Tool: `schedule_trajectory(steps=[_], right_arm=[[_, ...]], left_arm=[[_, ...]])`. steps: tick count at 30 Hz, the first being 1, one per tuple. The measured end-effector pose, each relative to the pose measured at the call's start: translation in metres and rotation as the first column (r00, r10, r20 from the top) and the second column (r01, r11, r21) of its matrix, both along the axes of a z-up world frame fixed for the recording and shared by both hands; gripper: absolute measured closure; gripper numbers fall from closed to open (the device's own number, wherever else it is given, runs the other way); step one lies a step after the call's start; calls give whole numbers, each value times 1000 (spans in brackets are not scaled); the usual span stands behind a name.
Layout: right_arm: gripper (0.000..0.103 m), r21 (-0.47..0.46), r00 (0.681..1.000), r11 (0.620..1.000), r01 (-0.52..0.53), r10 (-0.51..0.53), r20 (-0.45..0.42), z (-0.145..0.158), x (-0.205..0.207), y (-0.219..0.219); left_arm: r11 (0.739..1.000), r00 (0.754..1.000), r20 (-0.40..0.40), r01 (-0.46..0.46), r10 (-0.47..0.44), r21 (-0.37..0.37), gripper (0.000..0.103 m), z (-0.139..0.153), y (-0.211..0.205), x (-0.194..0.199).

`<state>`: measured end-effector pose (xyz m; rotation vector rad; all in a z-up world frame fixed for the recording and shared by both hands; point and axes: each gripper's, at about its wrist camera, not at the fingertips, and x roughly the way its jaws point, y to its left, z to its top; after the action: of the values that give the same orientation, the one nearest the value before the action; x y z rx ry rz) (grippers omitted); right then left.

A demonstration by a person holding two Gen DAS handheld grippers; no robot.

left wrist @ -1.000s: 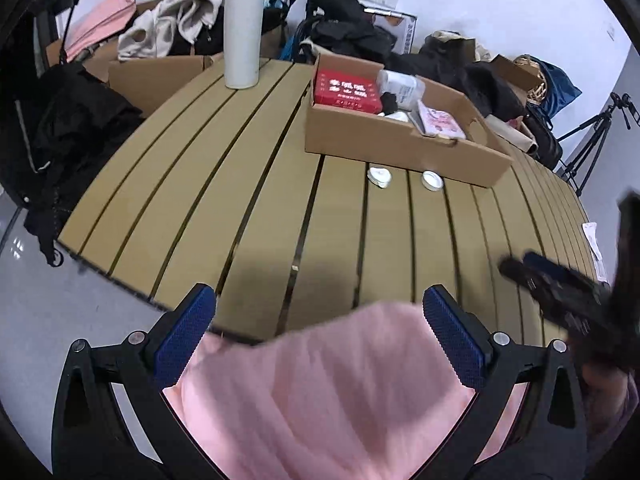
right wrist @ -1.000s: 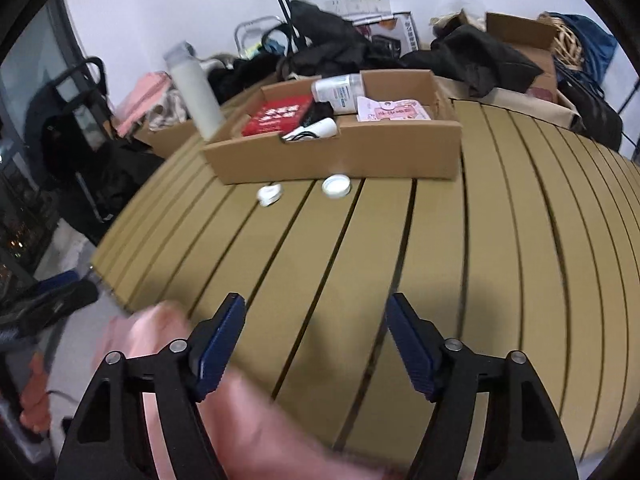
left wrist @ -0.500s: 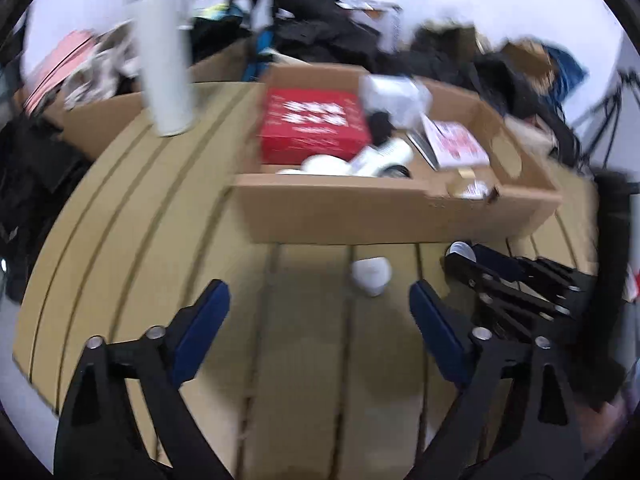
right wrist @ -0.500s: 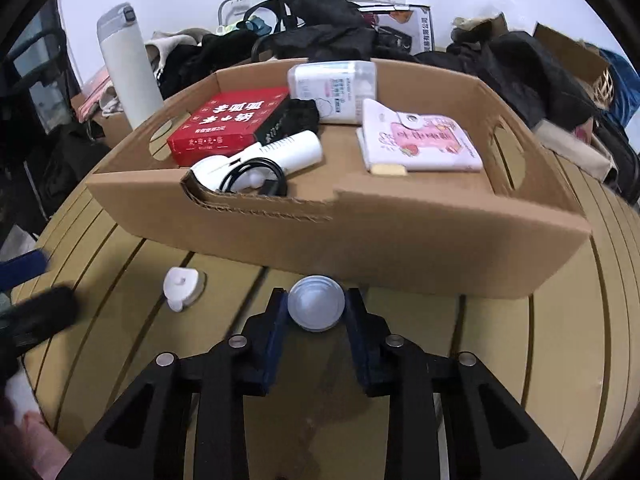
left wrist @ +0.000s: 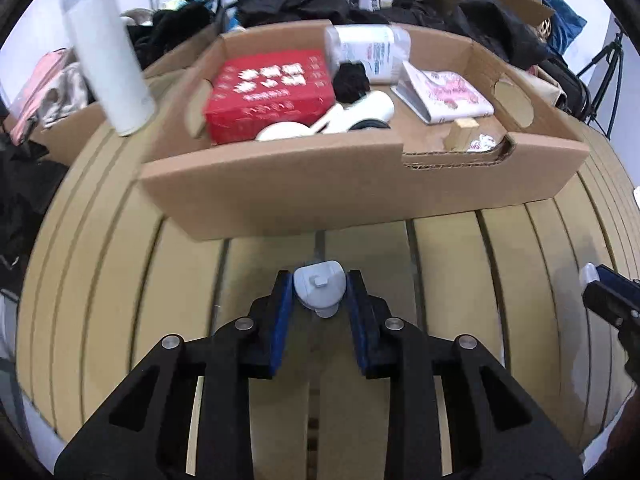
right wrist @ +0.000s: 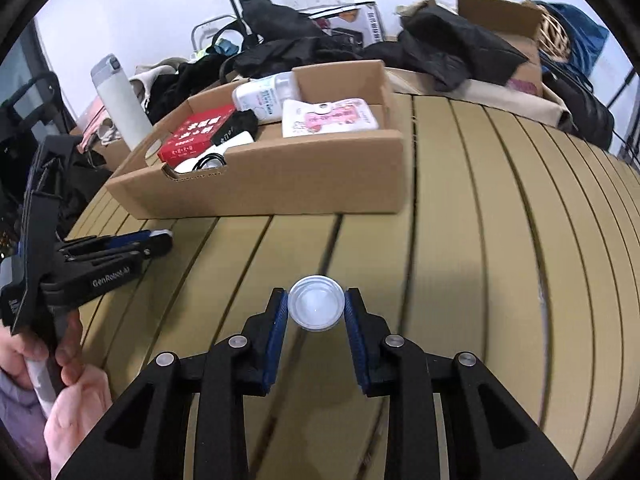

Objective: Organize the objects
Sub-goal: 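Grasp a white round lid with the right gripper while the left gripper grasps the other lid, then carry both white lids into the cardboard tray and open both grippers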

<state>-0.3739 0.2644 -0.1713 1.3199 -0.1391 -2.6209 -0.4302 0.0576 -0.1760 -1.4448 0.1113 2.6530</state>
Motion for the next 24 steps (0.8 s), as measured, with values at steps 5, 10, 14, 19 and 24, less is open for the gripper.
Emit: schedule_trajectory(steps=[5,10,14,19,24], right_arm=[[71,22,999,999,-32,32,-33,35,48,14],[71,68,992,991,-115,119,-50,65,123,14],[71,54,991,990,-127,129,-27,65,166,12],[71,44,991,992,-122,124,-53,71,187,8],[71,47,987,992,-121,125,-102,85,192,6]], left_arm=[[981,999,-53,22,-12,190,80,59,-19,79],[978,996,-89,20,-2,207,79,93,-34,172],[980,995,-95,9,10,200,79,104,-42,202],[984,990,-138,29,-5,173,79,117,-36,210],[982,986,-165,41,-11,185,79,126,-34,219]])
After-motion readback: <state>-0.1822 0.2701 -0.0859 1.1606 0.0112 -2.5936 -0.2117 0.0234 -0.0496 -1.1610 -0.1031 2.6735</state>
